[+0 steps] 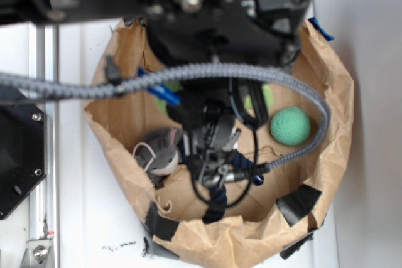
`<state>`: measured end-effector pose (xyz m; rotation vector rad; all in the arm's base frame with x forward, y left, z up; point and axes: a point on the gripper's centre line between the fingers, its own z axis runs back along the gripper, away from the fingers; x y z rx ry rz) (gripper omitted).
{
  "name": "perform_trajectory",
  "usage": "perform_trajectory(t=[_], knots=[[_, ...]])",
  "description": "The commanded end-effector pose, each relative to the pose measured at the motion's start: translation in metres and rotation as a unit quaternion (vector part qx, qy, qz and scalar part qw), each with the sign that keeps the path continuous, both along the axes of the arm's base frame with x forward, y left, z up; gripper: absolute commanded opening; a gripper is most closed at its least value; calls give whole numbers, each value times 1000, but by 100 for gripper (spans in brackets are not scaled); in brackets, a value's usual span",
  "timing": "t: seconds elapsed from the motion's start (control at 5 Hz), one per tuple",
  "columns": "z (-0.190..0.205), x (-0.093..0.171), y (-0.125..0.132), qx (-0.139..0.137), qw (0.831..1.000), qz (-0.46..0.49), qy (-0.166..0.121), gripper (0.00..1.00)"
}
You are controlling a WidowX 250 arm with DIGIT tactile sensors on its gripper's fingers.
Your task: Grab the green animal.
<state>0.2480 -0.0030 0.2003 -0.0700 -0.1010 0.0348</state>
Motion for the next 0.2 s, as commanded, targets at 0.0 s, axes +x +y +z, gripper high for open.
perform_trajectory(t=[0.0], knots=[[14,-4,6,13,999,3,-33,0]])
